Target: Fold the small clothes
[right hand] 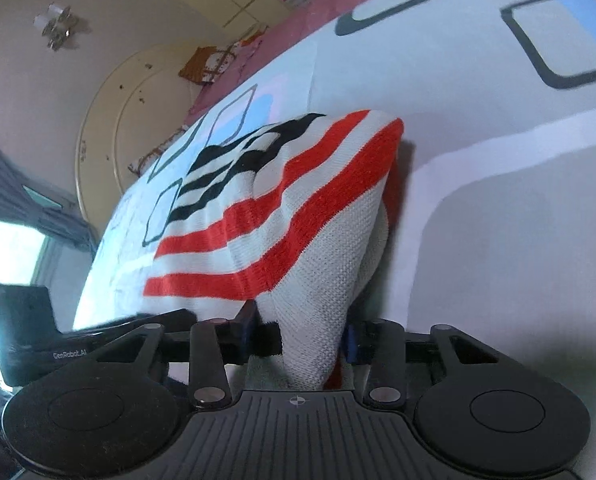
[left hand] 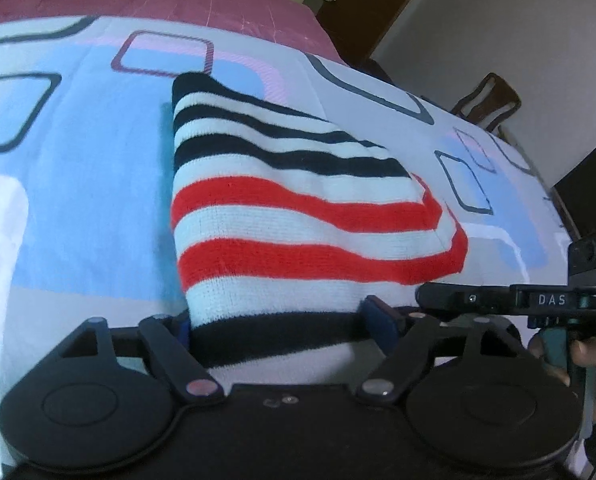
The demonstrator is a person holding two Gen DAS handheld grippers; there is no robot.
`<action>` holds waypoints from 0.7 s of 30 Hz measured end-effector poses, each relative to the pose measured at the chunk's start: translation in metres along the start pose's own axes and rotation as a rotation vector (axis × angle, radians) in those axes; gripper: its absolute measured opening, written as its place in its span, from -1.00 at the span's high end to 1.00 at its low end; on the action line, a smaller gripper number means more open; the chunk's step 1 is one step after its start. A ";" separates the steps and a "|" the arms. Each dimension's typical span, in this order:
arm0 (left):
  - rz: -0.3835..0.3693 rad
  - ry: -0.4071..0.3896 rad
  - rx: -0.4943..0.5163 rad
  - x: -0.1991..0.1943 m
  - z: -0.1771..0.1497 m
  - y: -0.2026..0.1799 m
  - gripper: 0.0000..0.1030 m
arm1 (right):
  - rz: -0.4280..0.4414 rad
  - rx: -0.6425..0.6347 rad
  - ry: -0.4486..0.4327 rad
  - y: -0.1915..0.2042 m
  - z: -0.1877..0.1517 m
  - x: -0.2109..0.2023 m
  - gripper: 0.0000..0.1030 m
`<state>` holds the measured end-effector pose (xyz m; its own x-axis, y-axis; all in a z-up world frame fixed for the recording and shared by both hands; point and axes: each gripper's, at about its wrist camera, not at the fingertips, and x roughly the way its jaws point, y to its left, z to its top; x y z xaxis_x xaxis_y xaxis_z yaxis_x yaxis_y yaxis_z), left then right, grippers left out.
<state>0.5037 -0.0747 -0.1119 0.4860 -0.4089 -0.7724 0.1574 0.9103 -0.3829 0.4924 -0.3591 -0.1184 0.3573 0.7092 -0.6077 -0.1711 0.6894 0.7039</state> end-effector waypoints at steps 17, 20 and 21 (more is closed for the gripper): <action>-0.014 -0.077 0.185 -0.046 0.000 -0.008 0.12 | -0.083 -0.146 -0.114 0.068 -0.029 -0.011 0.38; -0.024 -0.097 0.192 -0.062 0.001 0.002 0.12 | -0.095 -0.168 -0.124 0.087 -0.033 -0.010 0.38; -0.027 -0.104 0.192 -0.069 0.001 0.007 0.12 | -0.098 -0.175 -0.126 0.095 -0.034 -0.007 0.38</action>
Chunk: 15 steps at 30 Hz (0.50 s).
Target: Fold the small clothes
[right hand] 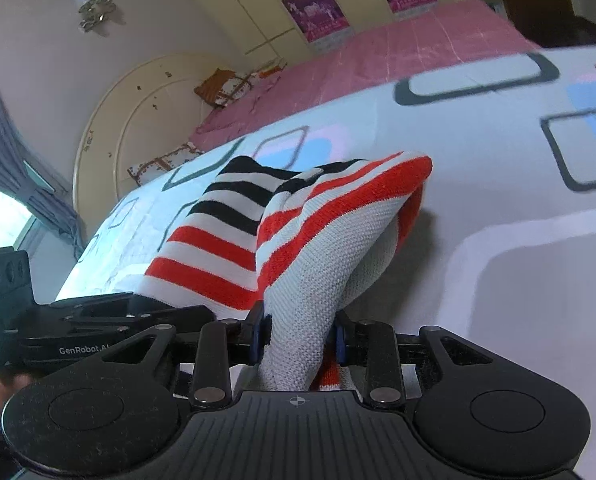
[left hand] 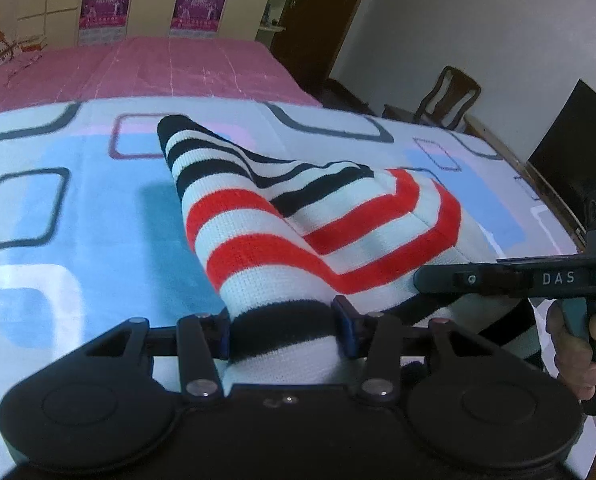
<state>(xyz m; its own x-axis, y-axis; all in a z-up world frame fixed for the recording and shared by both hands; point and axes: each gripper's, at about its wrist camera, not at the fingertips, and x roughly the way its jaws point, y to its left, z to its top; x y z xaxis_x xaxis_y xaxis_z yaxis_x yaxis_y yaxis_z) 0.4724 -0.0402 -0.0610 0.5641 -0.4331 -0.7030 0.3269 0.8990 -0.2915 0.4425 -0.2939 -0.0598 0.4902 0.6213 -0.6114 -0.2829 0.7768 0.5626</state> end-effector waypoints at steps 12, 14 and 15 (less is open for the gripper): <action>0.044 -0.040 -0.043 -0.080 -0.017 0.101 0.12 | 0.032 -0.088 0.012 0.120 -0.006 0.073 0.38; 0.055 -0.038 -0.050 -0.091 -0.022 0.118 0.12 | 0.045 -0.093 0.019 0.136 -0.011 0.089 0.38; 0.061 -0.037 -0.051 -0.096 -0.023 0.127 0.12 | 0.050 -0.095 0.022 0.145 -0.014 0.097 0.38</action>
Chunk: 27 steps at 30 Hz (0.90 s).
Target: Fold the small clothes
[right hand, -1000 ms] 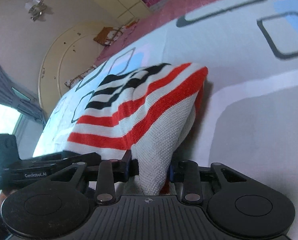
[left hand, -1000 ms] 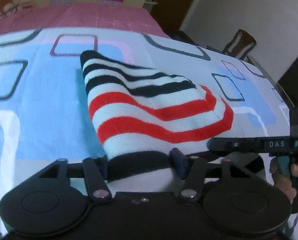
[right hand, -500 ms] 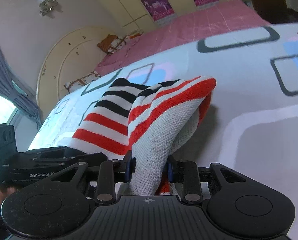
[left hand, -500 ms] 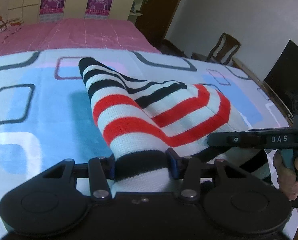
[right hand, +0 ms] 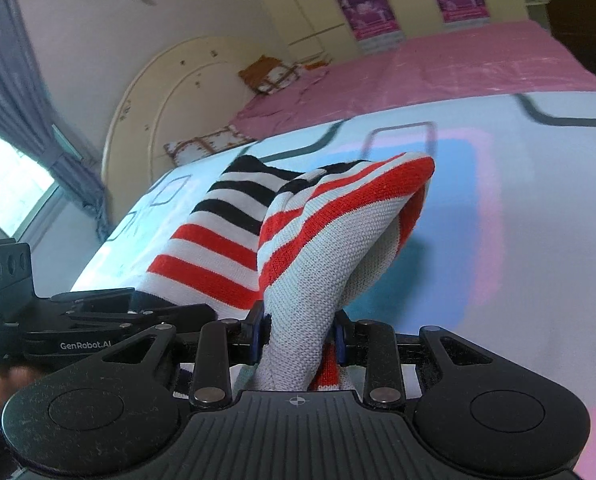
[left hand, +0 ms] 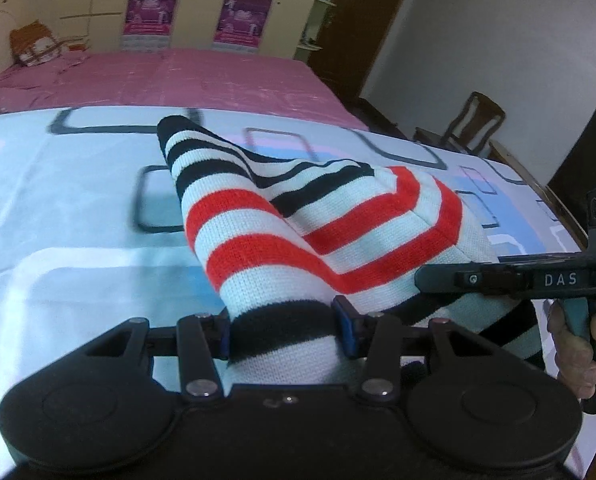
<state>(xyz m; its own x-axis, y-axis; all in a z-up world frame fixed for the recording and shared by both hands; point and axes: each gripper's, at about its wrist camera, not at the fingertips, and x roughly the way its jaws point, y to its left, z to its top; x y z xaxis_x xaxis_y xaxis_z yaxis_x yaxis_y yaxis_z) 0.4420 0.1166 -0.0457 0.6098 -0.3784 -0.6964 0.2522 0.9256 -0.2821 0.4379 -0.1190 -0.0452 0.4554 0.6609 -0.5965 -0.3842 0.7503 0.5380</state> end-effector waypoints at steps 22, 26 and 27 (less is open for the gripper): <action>-0.003 -0.083 -0.139 -0.021 -0.051 0.130 -0.31 | -0.094 0.100 -0.003 0.007 -0.020 0.091 0.07; -0.011 -0.154 -0.091 -0.024 -0.030 0.132 0.02 | -0.137 -0.041 -0.097 0.036 0.001 0.080 0.19; -0.012 -0.127 -0.063 -0.013 -0.023 0.128 0.02 | -0.134 -0.077 -0.090 0.042 0.008 0.089 0.34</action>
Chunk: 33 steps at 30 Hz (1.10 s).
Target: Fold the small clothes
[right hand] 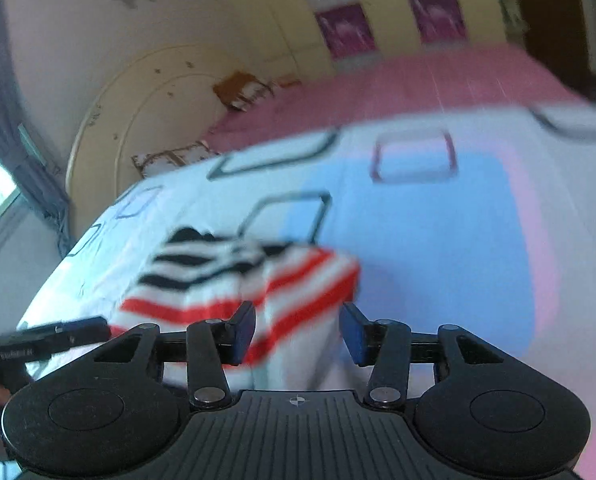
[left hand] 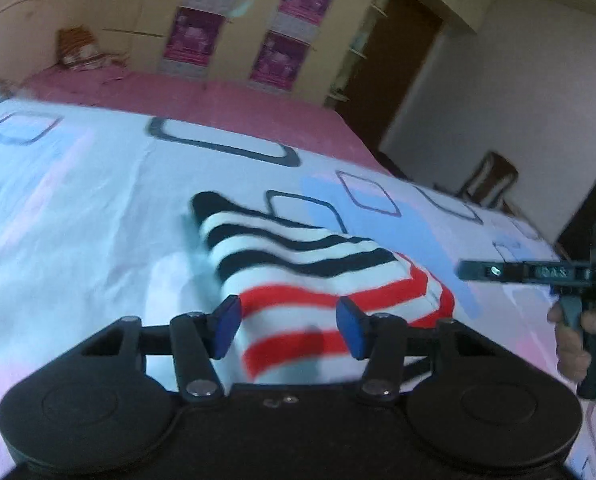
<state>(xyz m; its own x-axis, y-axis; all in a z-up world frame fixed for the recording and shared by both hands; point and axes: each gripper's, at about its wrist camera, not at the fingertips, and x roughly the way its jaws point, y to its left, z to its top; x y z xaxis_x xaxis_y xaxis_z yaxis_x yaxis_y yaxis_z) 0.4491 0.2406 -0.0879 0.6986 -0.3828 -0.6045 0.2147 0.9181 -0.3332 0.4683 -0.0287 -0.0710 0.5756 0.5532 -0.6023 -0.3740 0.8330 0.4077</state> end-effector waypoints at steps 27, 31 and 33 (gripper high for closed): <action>0.000 0.052 0.152 -0.010 -0.046 -0.041 0.12 | -0.192 -0.268 0.168 0.041 -0.064 0.014 0.83; 0.011 0.028 0.141 -0.030 -0.047 -0.049 0.22 | -0.183 -0.287 0.111 0.055 -0.061 -0.008 0.83; 0.011 0.018 0.135 -0.046 -0.054 -0.055 0.22 | -0.134 -0.284 0.084 0.062 -0.064 -0.025 0.83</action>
<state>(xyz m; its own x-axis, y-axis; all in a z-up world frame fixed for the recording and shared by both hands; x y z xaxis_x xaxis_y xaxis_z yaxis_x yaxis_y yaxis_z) 0.3686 0.2024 -0.0815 0.6891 -0.3730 -0.6213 0.2976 0.9274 -0.2266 0.3841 0.0098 -0.0740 0.5762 0.4272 -0.6967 -0.4936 0.8614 0.1200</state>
